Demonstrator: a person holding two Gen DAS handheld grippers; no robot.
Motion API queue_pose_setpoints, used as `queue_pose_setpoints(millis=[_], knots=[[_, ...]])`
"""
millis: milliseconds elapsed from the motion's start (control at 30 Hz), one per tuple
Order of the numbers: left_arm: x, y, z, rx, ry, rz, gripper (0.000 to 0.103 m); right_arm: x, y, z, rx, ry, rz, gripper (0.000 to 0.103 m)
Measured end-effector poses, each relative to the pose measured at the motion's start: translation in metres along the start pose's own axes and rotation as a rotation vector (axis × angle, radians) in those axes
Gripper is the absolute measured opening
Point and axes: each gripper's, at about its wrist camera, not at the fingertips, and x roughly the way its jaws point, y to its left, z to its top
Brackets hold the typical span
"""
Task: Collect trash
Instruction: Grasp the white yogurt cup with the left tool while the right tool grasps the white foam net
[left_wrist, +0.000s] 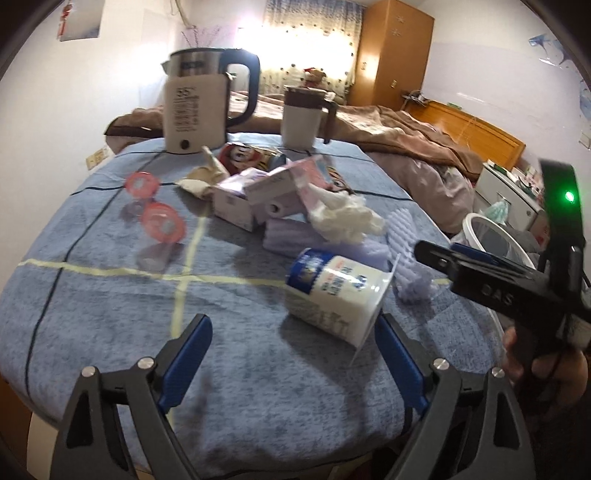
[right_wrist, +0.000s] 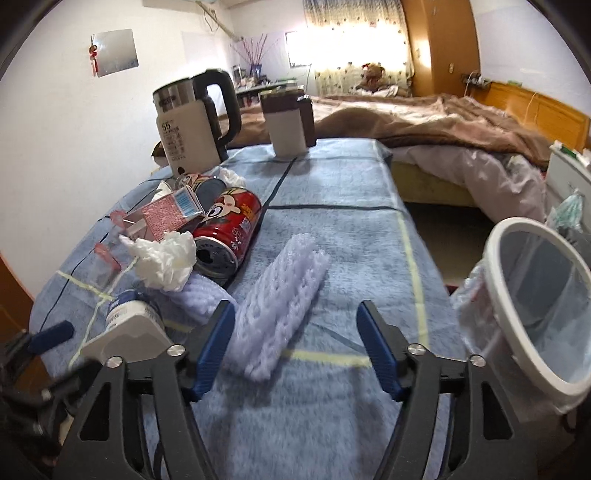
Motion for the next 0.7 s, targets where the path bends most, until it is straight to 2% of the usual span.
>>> queue_pose_setpoints(millis=[67, 133, 267, 400, 500, 600, 700], knots=[[0.003, -0.003, 0.002, 0.003, 0.004, -0.022, 0.091, 0.007, -0.002, 0.003, 0.013, 0.015, 0.024, 0.065], [0.007, -0.006, 0.004, 0.012, 0.006, -0.028, 0.09, 0.014, -0.006, 0.006, 0.028, 0.028, 0.024, 0.054], [0.016, -0.01, 0.008, 0.018, 0.025, -0.048, 0.079, 0.02, -0.008, 0.008, 0.027, 0.044, 0.024, 0.04], [0.02, -0.014, 0.008, 0.044, 0.037, -0.051, 0.068, 0.021, -0.008, 0.01, 0.03, 0.044, 0.044, 0.019], [0.023, -0.014, 0.009, 0.041, 0.055, -0.079, 0.062, 0.02, -0.007, 0.009, 0.029, 0.035, 0.045, 0.015], [0.025, -0.014, 0.009, 0.037, 0.054, -0.075, 0.055, 0.019, -0.007, 0.008, 0.022, 0.027, 0.042, 0.013], [0.025, -0.014, 0.01, 0.033, 0.044, -0.081, 0.038, 0.018, -0.01, 0.006, 0.031, 0.024, 0.043, 0.013]])
